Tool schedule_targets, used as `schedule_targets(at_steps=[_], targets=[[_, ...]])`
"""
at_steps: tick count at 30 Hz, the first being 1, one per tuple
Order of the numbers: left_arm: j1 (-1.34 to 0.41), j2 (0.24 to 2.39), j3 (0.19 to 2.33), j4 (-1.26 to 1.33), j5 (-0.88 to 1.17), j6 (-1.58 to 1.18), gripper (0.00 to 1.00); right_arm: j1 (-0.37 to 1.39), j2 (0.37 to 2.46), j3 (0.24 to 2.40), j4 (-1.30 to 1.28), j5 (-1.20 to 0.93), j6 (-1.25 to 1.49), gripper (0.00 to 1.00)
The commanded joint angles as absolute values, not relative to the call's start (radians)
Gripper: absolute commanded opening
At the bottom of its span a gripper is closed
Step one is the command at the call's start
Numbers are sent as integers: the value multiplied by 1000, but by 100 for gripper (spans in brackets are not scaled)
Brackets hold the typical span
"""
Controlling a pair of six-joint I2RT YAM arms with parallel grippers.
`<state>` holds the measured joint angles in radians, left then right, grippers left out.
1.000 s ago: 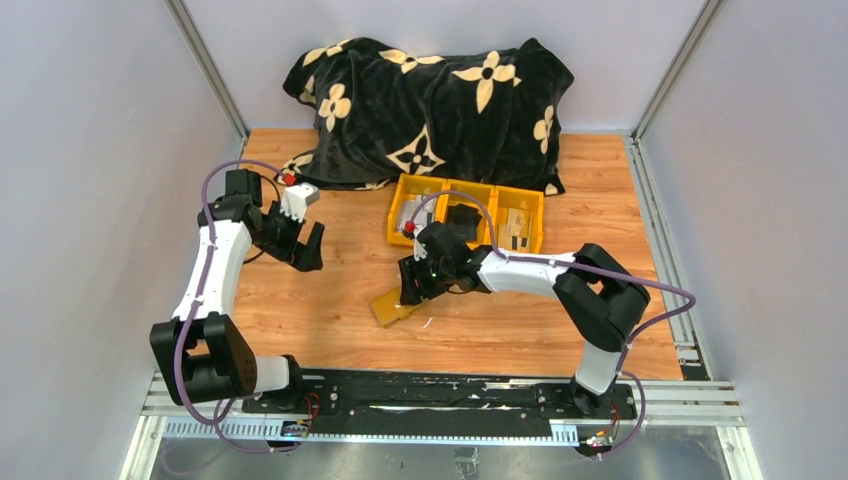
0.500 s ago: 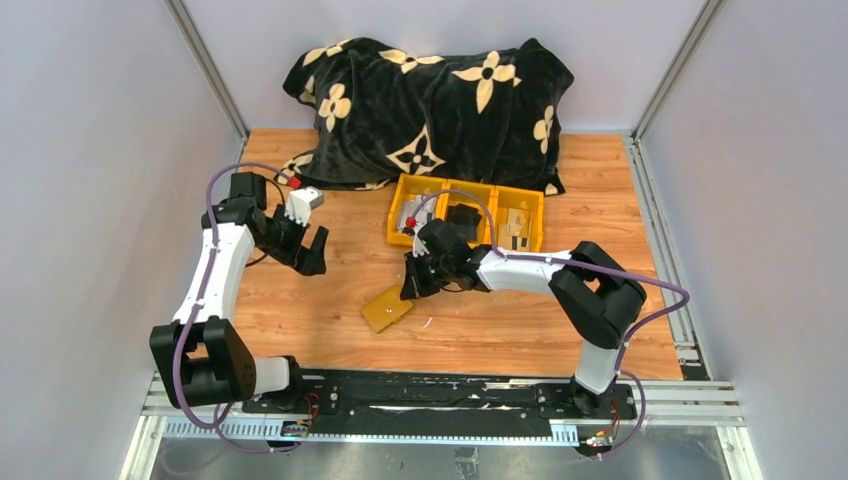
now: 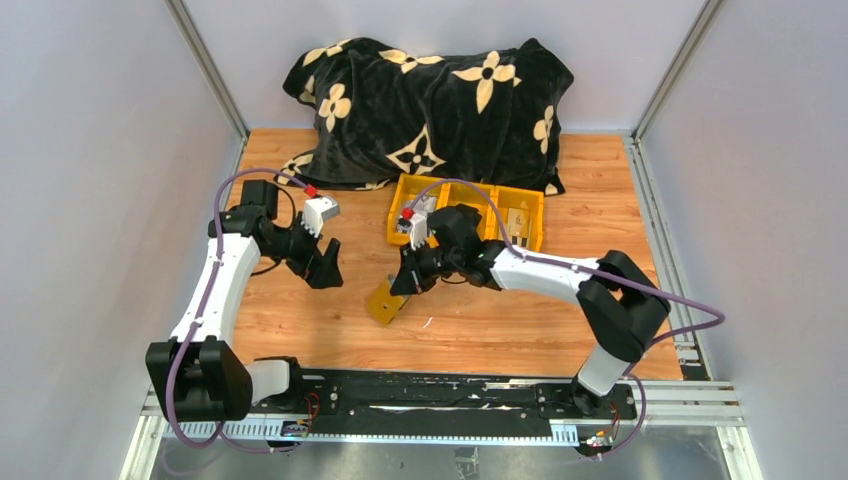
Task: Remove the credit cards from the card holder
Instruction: Pick up the card holder from the center of the board.
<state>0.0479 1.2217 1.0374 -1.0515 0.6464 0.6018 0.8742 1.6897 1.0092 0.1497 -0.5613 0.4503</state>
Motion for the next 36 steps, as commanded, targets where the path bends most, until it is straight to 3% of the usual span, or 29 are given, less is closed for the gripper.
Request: schedule_targets(at_steps=[1,12,25,30,36], targets=[[35,1200,1069,-1103,837,654,100,846,1605,1081,167,-715,369,0],[-21,1140,1024,-1101,1072,693,100,845,1522,1200,77,-867,308,0],[-171,1081,1051,-1101,1081,635,98,845,1437,1270,4,-949,217,0],[-172,1067,1070,-1106,1114,610,89,839,1410,1291,-75,-925,165,0],[-180,1054,1070,-1114,1155,619,63,805,1365,1296,-88,-922,160,0]])
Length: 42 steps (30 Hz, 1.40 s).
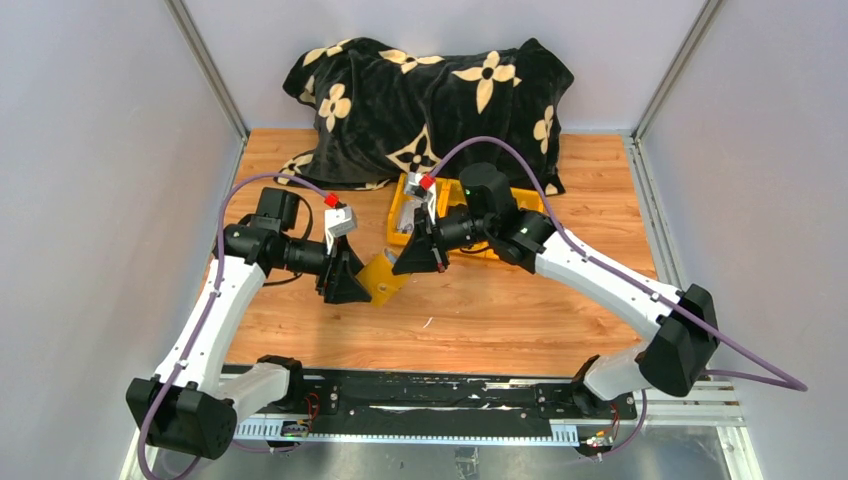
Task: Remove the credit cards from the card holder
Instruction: Pick up the card holder from the center of the board.
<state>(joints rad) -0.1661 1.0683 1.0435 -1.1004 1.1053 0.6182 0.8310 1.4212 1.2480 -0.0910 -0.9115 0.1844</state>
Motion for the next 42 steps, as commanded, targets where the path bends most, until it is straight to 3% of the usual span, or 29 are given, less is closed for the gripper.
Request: schedule_targets(at_steps=[1,5,9,10,12,13,15,22,37,42], targets=[[-184,1057,1072,-1114,1161,616,61,805,1363,1298,-81,-927,167,0],[-210,1069,1092,-1117,1203,600,46,805,1367,1293,-27,-946,209,0],[-224,1088,1137,-1120,1230,589,17,805,1377,1289,44,-960,252,0],[-224,1093,1150,-1120,1225,587,11,806,1379,1290,49,-957,255,4],[-224,1099,1163,-1120,1206,583,1,805,1379,1290,43,-939,255,30],[-224,1099,1169,-1120,1196,583,0,803,1376,1287,38,-920,252,45],[-224,1096,1181,-1120,1187,583,0,793,1364,1268,31,-867,253,63],[-224,1049,1225,-1118,1187,584,0,759,1294,1147,88,-689,294,80],[-224,995,1244,-1115,1213,512,0,756,1315,1152,90,-562,316,86],[-224,997,1248,-1117,1224,502,0,756,1345,1107,298,-840,452,85]])
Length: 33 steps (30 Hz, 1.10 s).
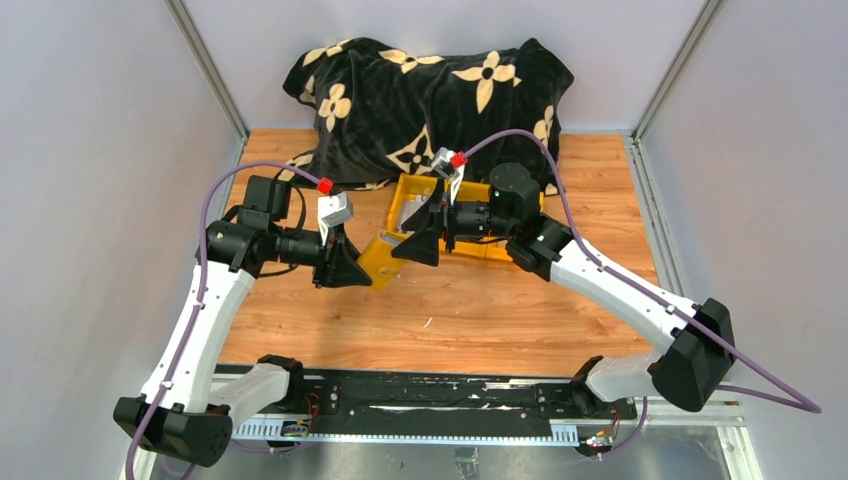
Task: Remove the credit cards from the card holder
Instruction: Pick up the card holder from the center of the board, then open the card holder.
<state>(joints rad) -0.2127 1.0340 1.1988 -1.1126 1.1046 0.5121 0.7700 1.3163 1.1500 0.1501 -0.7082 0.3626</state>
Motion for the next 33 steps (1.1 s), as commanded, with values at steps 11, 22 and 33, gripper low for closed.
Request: schedule_targets(at_steps=[11,22,33], targets=[[-224,1000,1249,-1119,1234,464,20,790,1397,1103,567,-1033,635,29],[-224,976,1198,-1115,1318,401,83,788,1378,1149,541,-1191,609,0],[-224,1003,1190,-1117,1356,395,60,824,1451,1237,634,-1221,693,0]])
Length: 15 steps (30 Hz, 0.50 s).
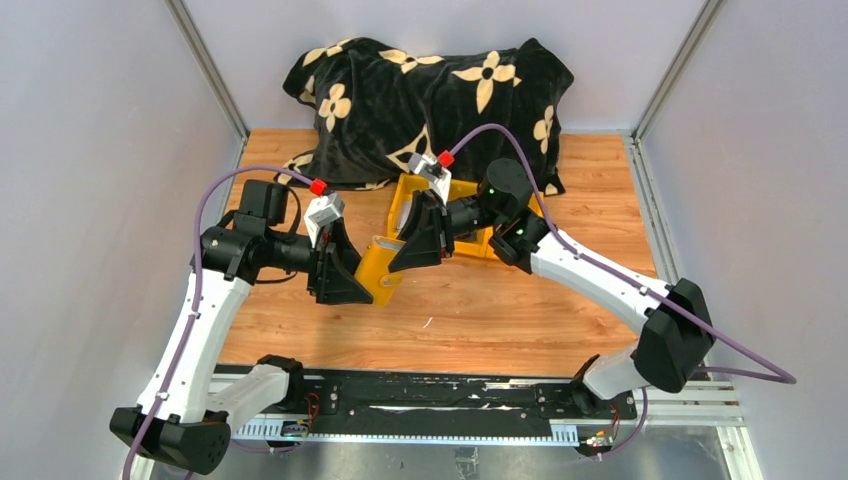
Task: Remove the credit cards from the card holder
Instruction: Open the card holder.
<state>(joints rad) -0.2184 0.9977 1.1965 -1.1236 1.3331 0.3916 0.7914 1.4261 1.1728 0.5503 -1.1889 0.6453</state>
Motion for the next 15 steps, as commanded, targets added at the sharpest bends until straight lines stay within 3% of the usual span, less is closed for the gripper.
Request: schedule_targets(at_steps=[1,4,9,12,13,14,15], targets=[[-224,1004,1190,-1117,1355,395,58,826,1456,1241,643,-1220,700,0],[-224,1005,1192,-1117,1352,401,46,834,1470,1256,654,-1218,711,1],[-224,994,1191,-1118,1316,428,12,835,1474,1260,684,-1209,740,8],[-224,980,1193,-1120,1266,450,0,820,1469,1275,620,-1168,715,29],[-224,976,1193,-1121,1244,458,0,815,1465,1282,576,-1136,700,41],[-224,972,1197,-1122,1218,469,0,809,1456,1303,475,-1047,628,61],[-224,970,1202,-1121,1184,474,0,809,1448,1337,324,-931,549,71]])
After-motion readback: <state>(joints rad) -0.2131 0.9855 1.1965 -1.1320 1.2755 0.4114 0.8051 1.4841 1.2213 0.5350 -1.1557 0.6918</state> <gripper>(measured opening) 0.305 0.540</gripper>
